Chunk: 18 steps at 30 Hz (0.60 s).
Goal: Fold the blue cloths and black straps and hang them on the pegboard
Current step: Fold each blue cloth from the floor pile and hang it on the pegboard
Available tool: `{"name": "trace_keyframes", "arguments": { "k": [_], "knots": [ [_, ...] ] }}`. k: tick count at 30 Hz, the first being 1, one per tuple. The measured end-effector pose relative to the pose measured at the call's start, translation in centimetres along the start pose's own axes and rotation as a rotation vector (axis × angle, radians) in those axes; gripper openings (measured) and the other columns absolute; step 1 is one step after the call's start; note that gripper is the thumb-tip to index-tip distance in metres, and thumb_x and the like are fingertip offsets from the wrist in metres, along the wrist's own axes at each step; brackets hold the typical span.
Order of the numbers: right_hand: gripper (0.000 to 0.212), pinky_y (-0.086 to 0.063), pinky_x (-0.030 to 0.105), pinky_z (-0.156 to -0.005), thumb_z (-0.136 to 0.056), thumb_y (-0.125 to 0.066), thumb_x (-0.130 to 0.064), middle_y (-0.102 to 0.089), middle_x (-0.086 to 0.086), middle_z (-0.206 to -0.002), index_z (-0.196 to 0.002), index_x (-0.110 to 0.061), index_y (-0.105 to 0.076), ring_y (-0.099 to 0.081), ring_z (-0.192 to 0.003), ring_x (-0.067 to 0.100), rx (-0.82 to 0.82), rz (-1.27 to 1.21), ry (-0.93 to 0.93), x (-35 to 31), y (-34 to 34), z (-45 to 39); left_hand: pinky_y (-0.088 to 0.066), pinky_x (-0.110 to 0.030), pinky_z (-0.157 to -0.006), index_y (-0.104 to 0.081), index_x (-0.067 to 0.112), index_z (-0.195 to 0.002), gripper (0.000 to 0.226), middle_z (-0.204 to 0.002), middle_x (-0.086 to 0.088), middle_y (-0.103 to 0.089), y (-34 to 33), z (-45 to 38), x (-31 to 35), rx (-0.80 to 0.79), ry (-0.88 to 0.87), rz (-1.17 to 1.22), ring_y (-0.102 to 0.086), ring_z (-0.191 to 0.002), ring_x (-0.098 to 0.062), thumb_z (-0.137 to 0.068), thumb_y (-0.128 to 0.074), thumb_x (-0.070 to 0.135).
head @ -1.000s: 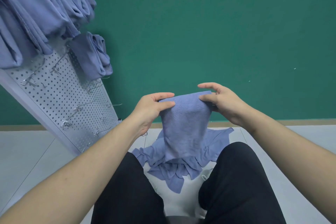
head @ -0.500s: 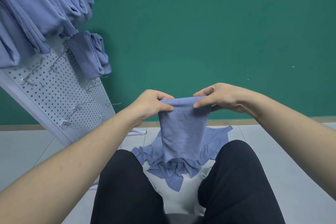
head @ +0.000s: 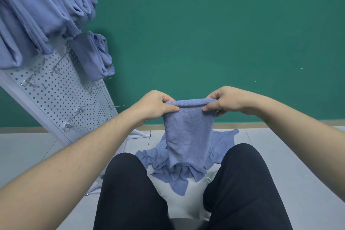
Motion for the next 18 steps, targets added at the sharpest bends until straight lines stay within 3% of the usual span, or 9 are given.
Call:
{"name": "trace_keyframes", "arguments": {
  "k": [2, 6, 8, 10, 15, 18],
  "knots": [
    [0.008, -0.057, 0.023, -0.075, -0.088, -0.075, -0.013, -0.075, -0.001, -0.090, -0.096, -0.013, -0.076, -0.070, -0.083, 0.009, 0.000, -0.123, 0.011, 0.2, -0.1, 0.1, -0.053, -0.027, -0.077, -0.080, 0.022, -0.084, 0.001, -0.074, 0.014, -0.073, -0.3, 0.2, -0.1, -0.029, 0.011, 0.021, -0.062, -0.072, -0.006, -0.084, -0.079, 0.023],
    [0.021, -0.056, 0.029, -0.084, -0.087, -0.073, -0.005, -0.072, 0.001, -0.099, -0.106, -0.014, -0.072, -0.068, -0.088, 0.013, 0.016, -0.393, 0.021, 0.4, 0.1, 0.4, -0.056, -0.038, -0.096, -0.078, 0.028, -0.090, 0.025, -0.095, 0.005, -0.077, -0.6, 0.4, -0.7, -0.024, 0.021, 0.145, -0.070, -0.093, -0.015, -0.078, -0.080, 0.006],
    [0.025, -0.057, 0.034, -0.089, -0.088, -0.073, -0.005, -0.072, 0.005, -0.096, -0.110, -0.016, -0.071, -0.066, -0.084, 0.016, 0.012, -0.462, -0.002, 0.7, -0.1, 0.3, -0.057, -0.043, -0.096, -0.078, 0.030, -0.091, 0.031, -0.103, -0.003, -0.076, -0.5, 0.2, -1.2, -0.023, 0.041, 0.197, -0.070, -0.098, -0.022, -0.077, -0.080, 0.003],
    [0.026, -0.058, 0.034, -0.091, -0.089, -0.072, -0.005, -0.071, 0.011, -0.099, -0.113, -0.014, -0.071, -0.065, -0.086, 0.019, -0.010, -0.488, -0.030, 1.1, -0.4, 0.1, -0.059, -0.038, -0.093, -0.078, 0.027, -0.093, 0.030, -0.104, -0.007, -0.076, -0.5, 0.3, -1.4, -0.049, 0.065, 0.227, -0.070, -0.093, -0.021, -0.078, -0.080, 0.001],
    [0.014, -0.059, 0.026, -0.079, -0.091, -0.071, -0.013, -0.074, 0.018, -0.102, -0.103, -0.007, -0.077, -0.067, -0.085, 0.019, -0.104, -0.231, -0.077, 1.3, -0.8, 0.1, -0.057, -0.028, -0.087, -0.080, 0.025, -0.088, 0.016, -0.082, 0.010, -0.077, -0.1, 0.8, -0.9, -0.031, 0.053, 0.050, -0.068, -0.077, -0.009, -0.081, -0.080, 0.011],
    [0.019, -0.060, 0.027, -0.083, -0.094, -0.070, -0.021, -0.076, 0.016, -0.101, -0.098, -0.004, -0.076, -0.071, -0.086, 0.016, -0.082, -0.048, -0.069, 1.4, -0.6, -0.1, -0.057, -0.029, -0.085, -0.078, 0.024, -0.082, 0.007, -0.078, 0.008, -0.074, -0.4, 1.0, -0.4, -0.088, 0.048, -0.036, -0.066, -0.074, -0.009, -0.086, -0.077, 0.019]
  ]
}}
Point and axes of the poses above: each hand's wrist, its own z-axis away from the middle knuckle, its own y-axis out of the back of the hand, x = y × z, the point moved 8 cm from there along -z, towards the middle knuckle
